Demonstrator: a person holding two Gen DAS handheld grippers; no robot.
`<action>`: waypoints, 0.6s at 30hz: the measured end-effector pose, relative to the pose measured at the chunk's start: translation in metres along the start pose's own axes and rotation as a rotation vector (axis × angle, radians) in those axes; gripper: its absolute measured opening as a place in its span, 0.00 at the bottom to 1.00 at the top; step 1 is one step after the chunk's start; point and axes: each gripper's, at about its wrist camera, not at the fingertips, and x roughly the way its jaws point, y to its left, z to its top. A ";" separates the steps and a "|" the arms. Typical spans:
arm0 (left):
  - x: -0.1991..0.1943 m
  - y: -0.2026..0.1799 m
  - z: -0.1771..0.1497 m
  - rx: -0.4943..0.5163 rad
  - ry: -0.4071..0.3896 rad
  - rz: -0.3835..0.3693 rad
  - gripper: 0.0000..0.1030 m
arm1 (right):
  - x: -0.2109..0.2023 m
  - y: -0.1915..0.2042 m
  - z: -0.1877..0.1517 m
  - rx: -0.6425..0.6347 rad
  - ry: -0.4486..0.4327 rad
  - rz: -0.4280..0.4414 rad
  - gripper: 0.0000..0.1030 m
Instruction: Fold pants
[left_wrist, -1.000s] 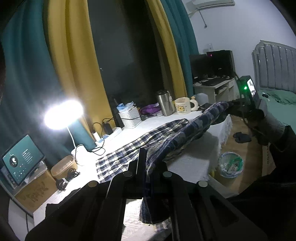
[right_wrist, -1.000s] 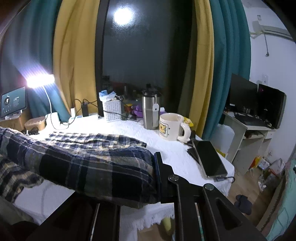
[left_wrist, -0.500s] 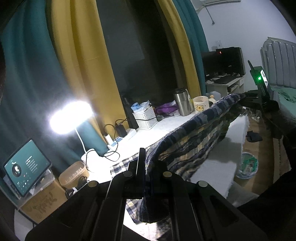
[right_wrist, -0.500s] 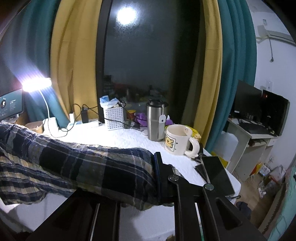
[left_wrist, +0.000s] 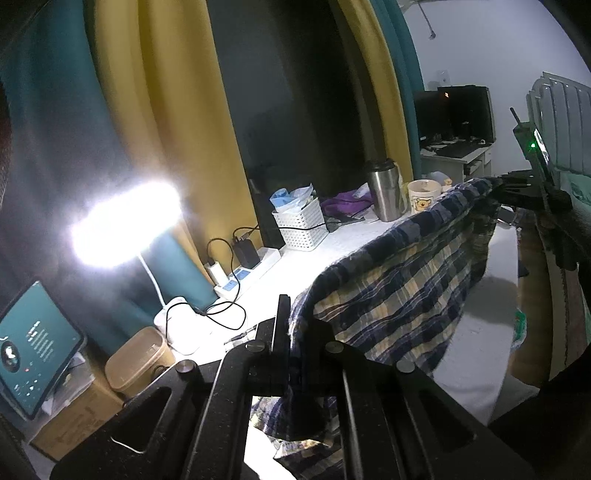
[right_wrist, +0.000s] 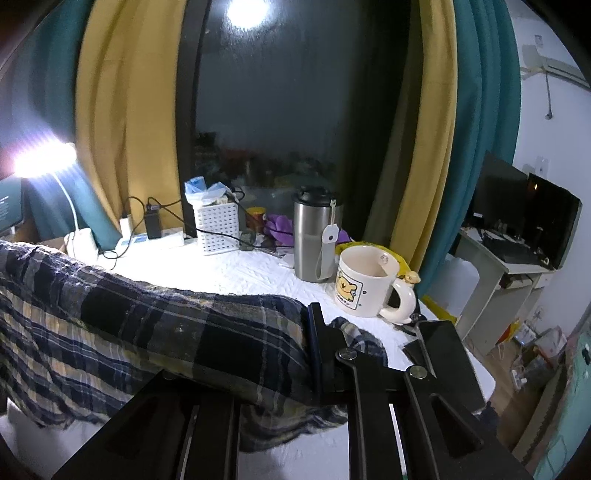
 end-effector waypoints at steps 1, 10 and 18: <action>0.008 0.004 0.001 -0.002 0.006 -0.003 0.03 | 0.005 0.000 0.001 0.000 0.005 0.000 0.14; 0.067 0.030 -0.004 -0.037 0.078 -0.029 0.03 | 0.062 0.011 0.015 0.009 0.052 0.005 0.14; 0.113 0.050 -0.022 -0.088 0.168 -0.040 0.03 | 0.114 0.026 0.015 -0.007 0.115 0.027 0.14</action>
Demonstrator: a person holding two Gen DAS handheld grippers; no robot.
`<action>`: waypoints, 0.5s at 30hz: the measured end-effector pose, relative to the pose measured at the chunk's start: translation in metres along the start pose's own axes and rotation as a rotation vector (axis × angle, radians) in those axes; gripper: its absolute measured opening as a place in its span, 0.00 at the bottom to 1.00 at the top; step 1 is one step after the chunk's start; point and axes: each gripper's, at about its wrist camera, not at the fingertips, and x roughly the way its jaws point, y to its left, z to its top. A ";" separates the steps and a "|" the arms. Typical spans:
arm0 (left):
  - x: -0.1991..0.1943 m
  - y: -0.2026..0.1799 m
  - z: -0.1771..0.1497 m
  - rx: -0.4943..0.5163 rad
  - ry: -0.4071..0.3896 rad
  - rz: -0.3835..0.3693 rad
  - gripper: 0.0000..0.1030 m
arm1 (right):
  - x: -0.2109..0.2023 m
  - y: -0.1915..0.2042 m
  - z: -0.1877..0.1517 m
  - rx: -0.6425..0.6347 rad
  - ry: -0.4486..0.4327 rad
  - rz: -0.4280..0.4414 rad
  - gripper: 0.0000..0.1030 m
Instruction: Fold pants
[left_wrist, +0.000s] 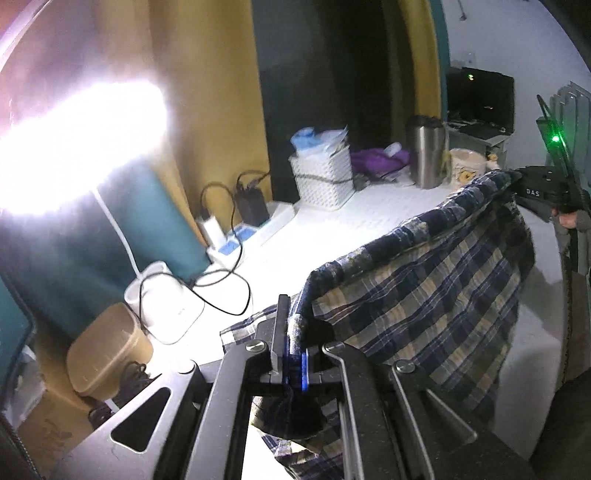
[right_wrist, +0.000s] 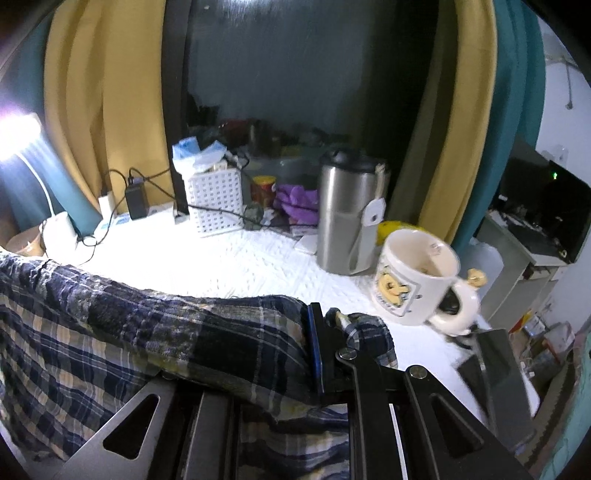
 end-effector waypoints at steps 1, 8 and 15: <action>0.007 0.004 -0.001 -0.007 0.009 -0.002 0.03 | 0.008 0.001 0.000 0.000 0.010 0.002 0.14; 0.062 0.023 -0.007 -0.041 0.092 -0.022 0.04 | 0.059 0.004 0.001 0.013 0.077 0.007 0.14; 0.103 0.043 -0.018 -0.084 0.176 -0.019 0.08 | 0.092 0.009 -0.001 -0.007 0.132 0.000 0.14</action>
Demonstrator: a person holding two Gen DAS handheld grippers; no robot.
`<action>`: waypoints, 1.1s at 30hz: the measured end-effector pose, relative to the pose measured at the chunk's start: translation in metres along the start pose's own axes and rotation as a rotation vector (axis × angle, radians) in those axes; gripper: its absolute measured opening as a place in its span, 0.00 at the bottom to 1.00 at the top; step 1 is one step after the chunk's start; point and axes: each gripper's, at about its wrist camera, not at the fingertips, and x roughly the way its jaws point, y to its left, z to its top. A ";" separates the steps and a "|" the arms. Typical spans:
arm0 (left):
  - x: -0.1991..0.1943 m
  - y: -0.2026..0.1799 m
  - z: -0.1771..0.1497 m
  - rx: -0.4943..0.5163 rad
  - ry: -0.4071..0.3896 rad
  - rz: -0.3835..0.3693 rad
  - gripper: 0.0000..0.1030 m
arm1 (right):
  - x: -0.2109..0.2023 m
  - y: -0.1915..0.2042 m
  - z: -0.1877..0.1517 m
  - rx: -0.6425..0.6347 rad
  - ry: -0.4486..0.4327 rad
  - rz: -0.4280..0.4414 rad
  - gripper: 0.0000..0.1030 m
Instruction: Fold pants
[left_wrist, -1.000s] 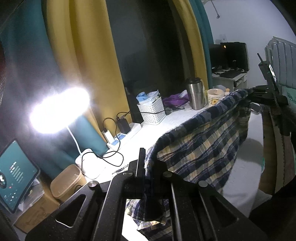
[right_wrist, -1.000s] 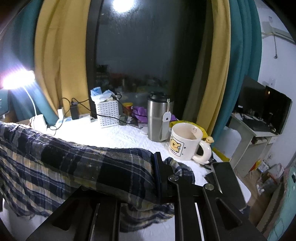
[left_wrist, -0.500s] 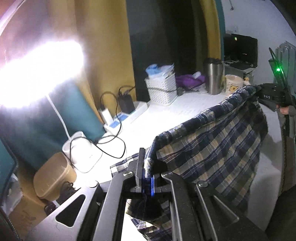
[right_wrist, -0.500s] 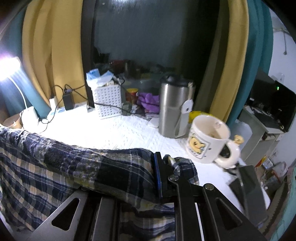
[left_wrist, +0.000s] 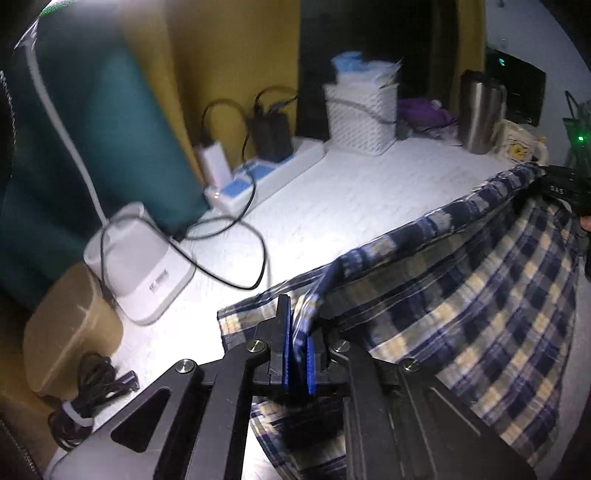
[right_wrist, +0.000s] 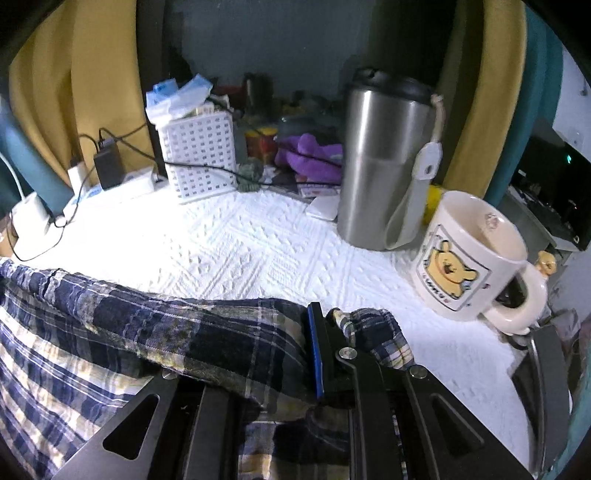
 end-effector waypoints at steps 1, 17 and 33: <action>0.006 0.004 -0.002 -0.009 0.013 0.002 0.08 | 0.004 0.003 0.001 -0.009 0.003 -0.003 0.14; 0.042 0.049 -0.018 -0.127 0.085 0.060 0.31 | 0.019 0.020 0.016 -0.103 0.034 -0.042 0.21; -0.017 0.043 -0.026 -0.146 0.028 0.051 0.31 | -0.048 0.005 0.016 -0.091 -0.042 -0.079 1.00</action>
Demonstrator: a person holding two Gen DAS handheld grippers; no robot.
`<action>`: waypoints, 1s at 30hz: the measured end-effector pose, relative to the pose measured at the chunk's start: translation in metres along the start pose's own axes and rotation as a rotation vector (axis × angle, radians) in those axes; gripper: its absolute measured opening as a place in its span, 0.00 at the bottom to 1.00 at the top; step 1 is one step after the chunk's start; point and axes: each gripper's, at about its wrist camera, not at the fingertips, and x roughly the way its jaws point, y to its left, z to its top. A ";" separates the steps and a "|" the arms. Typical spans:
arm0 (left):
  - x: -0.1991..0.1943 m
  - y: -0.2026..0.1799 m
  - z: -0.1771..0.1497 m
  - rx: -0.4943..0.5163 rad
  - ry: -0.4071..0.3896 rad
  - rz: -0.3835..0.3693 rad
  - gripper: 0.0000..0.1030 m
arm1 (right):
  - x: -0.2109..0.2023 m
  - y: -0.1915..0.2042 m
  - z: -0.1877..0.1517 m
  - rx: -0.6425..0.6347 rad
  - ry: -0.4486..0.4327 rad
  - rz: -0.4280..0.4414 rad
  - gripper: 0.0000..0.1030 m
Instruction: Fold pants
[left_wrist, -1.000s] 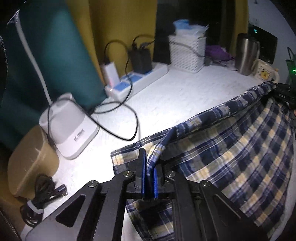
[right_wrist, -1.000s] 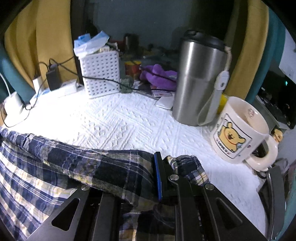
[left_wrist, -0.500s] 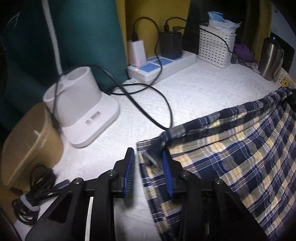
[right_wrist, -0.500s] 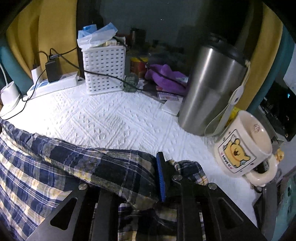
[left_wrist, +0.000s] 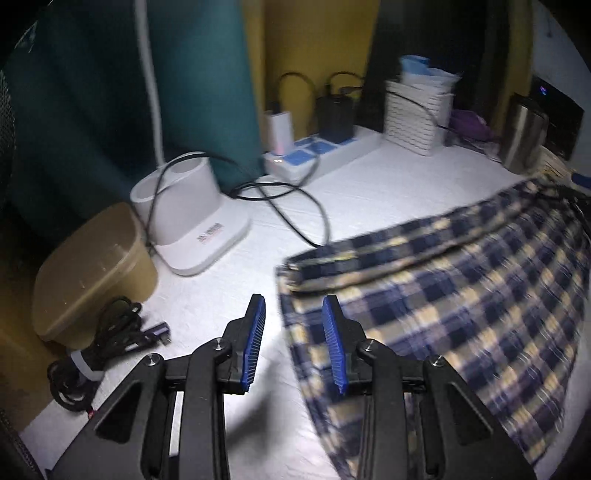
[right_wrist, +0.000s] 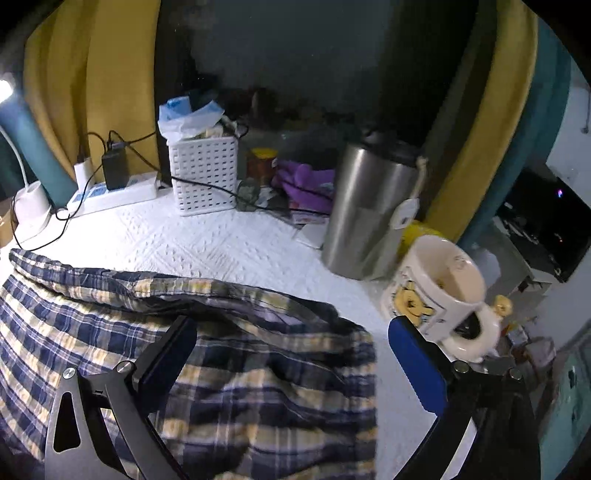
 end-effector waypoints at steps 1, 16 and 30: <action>-0.002 -0.003 0.000 0.006 -0.002 -0.009 0.32 | -0.004 -0.001 -0.002 -0.001 -0.006 -0.012 1.00; 0.066 -0.024 0.024 0.069 0.065 0.055 0.42 | 0.082 0.009 0.009 -0.036 0.126 -0.057 1.00; 0.007 0.000 0.006 -0.051 0.003 0.090 0.50 | 0.030 -0.002 0.010 0.008 0.023 -0.030 1.00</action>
